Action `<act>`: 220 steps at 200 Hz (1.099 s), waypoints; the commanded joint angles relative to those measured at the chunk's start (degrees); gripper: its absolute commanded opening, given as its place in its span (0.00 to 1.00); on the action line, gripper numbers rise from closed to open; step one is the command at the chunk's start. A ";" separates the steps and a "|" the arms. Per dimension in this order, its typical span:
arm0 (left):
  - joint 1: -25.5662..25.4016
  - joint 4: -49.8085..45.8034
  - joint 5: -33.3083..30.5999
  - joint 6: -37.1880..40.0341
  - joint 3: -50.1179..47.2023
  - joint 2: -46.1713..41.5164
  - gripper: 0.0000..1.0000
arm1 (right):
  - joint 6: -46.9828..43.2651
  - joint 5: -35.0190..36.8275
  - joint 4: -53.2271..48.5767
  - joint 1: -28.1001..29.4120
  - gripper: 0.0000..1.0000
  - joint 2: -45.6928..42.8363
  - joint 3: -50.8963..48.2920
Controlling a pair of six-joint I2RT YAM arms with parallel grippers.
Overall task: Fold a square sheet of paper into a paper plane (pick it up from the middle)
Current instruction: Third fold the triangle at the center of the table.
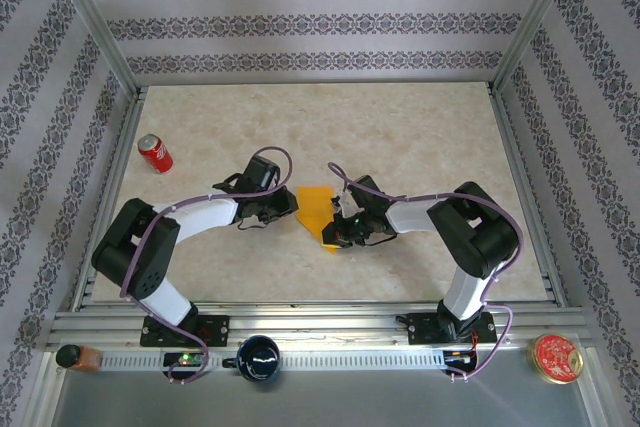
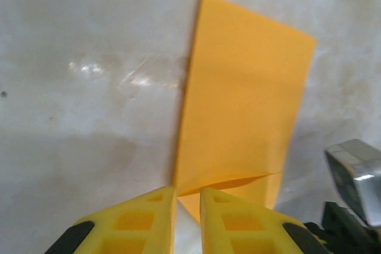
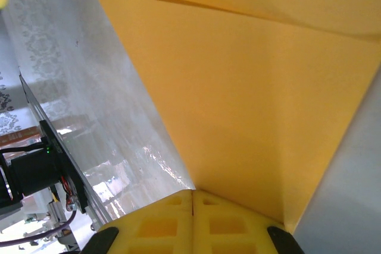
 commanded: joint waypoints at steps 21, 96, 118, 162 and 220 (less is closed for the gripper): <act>-4.36 3.10 5.13 2.49 3.74 3.23 0.19 | -0.39 2.93 -6.77 -0.25 0.00 2.00 -1.80; -5.15 6.45 0.29 2.40 -0.75 9.74 0.18 | -0.48 1.98 -7.14 -0.26 0.00 1.02 -1.00; -5.15 6.13 -0.57 2.73 -2.00 9.43 0.17 | 1.65 0.57 -5.69 -0.26 0.01 -1.63 0.08; -5.15 4.73 -0.55 3.82 -2.31 9.23 0.17 | 3.35 0.03 -6.08 0.27 0.06 -2.39 5.53; -5.15 5.26 -1.05 2.93 -2.84 8.63 0.17 | 2.42 1.69 -6.59 1.92 0.05 4.55 6.85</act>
